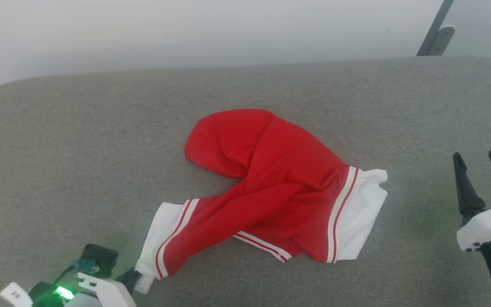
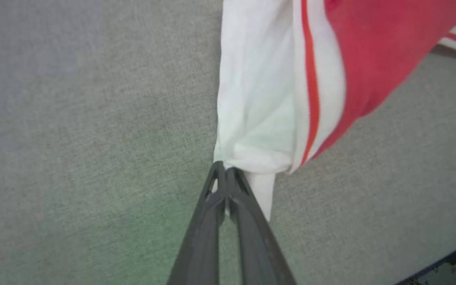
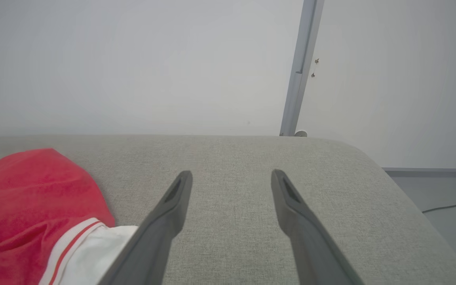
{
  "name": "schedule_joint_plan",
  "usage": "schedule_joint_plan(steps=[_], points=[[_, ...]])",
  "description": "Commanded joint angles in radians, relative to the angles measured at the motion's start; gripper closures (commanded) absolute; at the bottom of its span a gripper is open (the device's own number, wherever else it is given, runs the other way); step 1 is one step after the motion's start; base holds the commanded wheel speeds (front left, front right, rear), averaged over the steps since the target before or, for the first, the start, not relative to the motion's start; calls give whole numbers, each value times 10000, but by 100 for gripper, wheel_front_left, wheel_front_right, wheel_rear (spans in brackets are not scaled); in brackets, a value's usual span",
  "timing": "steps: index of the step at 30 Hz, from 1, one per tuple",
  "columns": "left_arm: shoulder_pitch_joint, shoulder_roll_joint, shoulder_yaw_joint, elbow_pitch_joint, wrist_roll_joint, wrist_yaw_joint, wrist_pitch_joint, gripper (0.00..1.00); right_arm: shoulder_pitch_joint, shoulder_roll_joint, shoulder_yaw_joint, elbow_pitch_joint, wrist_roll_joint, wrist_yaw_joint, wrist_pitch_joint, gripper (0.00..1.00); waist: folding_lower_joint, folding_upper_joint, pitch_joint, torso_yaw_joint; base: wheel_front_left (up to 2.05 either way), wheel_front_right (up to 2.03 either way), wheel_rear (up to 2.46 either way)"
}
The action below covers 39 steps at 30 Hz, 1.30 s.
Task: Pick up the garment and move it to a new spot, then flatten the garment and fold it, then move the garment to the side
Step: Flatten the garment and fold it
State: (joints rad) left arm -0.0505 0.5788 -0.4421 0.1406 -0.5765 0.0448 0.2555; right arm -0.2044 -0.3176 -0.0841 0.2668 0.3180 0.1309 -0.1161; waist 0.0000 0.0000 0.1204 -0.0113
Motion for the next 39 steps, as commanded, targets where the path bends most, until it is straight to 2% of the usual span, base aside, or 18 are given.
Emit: schedule_joint_plan(steps=[1,2,3,5,11,21,34,39], points=[[-197,-28,-21,75,-95,-62,61,63,-26,-7,55,-8,43,-3,4,0,0,0,21,-6,0,0,0],[-236,-95,-72,184,-148,-131,95,57,-50,-36,76,-19,79,-3,20,0,0,0,47,-11,0,0,0],[-279,-179,-108,276,-221,-174,146,47,-74,-70,95,-27,94,-3,19,0,0,0,70,-17,0,0,0],[-408,-266,-106,408,-283,-223,177,0,-121,-102,162,-21,163,-3,4,0,0,0,101,-39,0,0,0],[-399,-181,20,56,-852,-203,949,0,-228,-181,269,42,264,-3,-66,0,0,0,120,-126,0,0,0],[-477,695,531,-2308,-1398,526,2669,0,-285,-175,222,22,263,-3,-162,0,0,0,176,-298,0,0,0],[-1317,1173,647,-3239,-2005,970,4686,0,-579,-314,536,186,431,-3,-371,0,0,0,371,-792,0,0,0],[-1381,1440,609,-3917,-1979,1409,5521,0,-584,-371,567,283,471,-3,-454,0,0,0,405,-876,0,0,0]])
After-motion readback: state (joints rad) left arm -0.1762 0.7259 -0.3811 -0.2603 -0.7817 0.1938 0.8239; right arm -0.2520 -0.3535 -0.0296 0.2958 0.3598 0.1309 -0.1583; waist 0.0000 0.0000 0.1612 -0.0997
